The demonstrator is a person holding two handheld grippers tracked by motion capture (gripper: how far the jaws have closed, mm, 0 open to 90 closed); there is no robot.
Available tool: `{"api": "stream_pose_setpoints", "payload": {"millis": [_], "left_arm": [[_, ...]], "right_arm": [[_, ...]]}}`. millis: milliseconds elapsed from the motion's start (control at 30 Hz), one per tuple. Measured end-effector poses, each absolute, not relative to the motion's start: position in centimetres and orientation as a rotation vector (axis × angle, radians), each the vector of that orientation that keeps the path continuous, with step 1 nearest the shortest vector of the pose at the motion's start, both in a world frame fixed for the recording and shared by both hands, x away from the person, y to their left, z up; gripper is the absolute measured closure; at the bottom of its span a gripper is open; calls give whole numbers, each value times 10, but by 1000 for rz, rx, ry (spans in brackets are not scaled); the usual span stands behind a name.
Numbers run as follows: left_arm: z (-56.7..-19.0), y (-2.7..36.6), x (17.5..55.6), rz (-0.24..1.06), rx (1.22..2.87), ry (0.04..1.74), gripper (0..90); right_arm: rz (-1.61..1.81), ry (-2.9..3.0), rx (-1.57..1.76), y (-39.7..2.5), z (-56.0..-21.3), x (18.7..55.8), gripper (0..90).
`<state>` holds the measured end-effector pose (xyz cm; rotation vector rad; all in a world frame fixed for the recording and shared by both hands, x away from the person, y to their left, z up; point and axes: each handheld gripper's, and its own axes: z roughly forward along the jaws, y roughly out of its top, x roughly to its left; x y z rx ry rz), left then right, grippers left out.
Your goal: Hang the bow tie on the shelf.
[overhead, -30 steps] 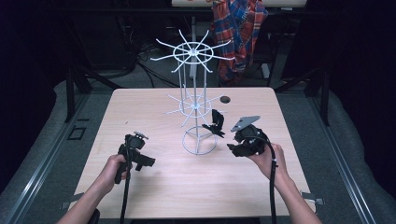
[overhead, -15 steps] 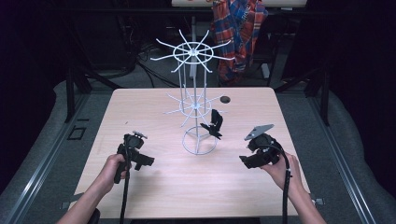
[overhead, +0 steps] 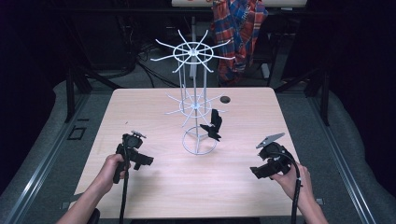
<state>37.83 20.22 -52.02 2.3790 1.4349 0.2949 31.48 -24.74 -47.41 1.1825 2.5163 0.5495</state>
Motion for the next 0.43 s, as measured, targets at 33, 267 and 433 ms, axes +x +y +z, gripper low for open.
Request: {"api": "stream_pose_setpoints", "payload": {"millis": [33,267,433], "left_arm": [[-520,202,378,295,2378,1434,149],[-520,201,378,292,2386,1421,149],[-521,199,379,292,2390,1415,150]], "right_arm": [[540,2527,1184,-249,-476,315,171],[466,2526,1213,-258,-482,321,160],[433,2544,1226,-261,-490,325,157]]}}
